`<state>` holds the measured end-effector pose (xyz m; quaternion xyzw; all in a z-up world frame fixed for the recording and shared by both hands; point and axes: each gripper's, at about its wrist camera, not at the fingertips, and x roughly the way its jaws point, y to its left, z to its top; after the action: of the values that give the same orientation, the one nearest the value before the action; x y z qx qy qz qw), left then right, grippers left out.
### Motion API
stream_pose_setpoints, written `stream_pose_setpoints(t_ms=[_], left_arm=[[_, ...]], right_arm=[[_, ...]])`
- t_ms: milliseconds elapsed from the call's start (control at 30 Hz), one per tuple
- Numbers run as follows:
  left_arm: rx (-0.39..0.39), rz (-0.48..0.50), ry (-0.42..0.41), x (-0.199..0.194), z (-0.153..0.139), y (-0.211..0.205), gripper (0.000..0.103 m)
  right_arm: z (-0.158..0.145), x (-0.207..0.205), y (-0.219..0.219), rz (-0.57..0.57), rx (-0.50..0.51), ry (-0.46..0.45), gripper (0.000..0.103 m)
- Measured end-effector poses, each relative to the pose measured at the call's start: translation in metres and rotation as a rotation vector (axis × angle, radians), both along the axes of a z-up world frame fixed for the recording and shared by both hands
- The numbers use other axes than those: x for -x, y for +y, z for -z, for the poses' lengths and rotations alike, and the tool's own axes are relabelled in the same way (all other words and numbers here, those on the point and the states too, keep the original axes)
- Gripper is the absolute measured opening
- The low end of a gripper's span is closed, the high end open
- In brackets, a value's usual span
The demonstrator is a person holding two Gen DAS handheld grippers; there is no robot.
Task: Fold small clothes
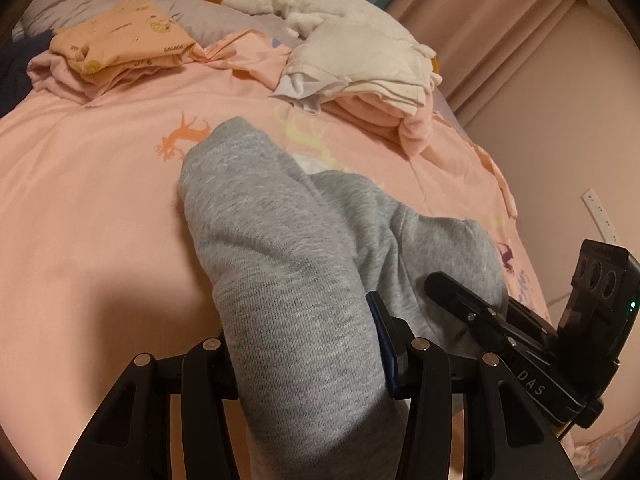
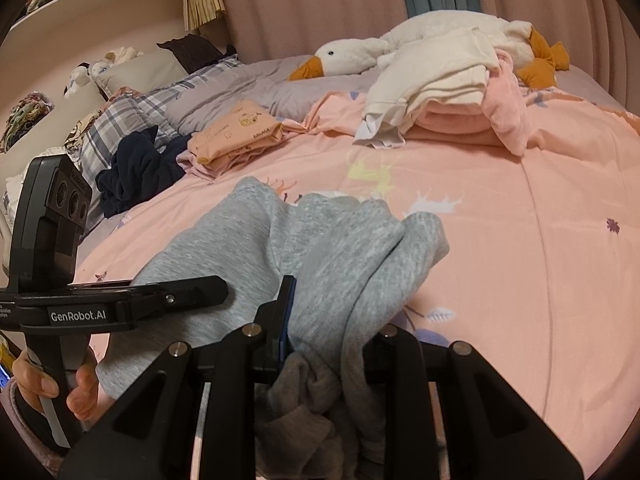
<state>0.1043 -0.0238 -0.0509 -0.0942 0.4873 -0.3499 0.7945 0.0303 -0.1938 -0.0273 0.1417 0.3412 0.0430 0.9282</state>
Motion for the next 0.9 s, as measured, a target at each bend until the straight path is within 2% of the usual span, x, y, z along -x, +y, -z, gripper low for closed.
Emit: stream_pose_setpoints(t_ms=[300,900], left_arm=[[-0.028,-0.010,0.032,0.001,0.011,0.006,0.048],[-0.066,-0.020,0.047,0.000,0.018,0.010,0.049]], right_arm=[[0.008,0.002,-0.003,0.026,-0.001,0.039,0.024],[0.024,0.007,-0.014,0.065,0.004,0.079,0.027]])
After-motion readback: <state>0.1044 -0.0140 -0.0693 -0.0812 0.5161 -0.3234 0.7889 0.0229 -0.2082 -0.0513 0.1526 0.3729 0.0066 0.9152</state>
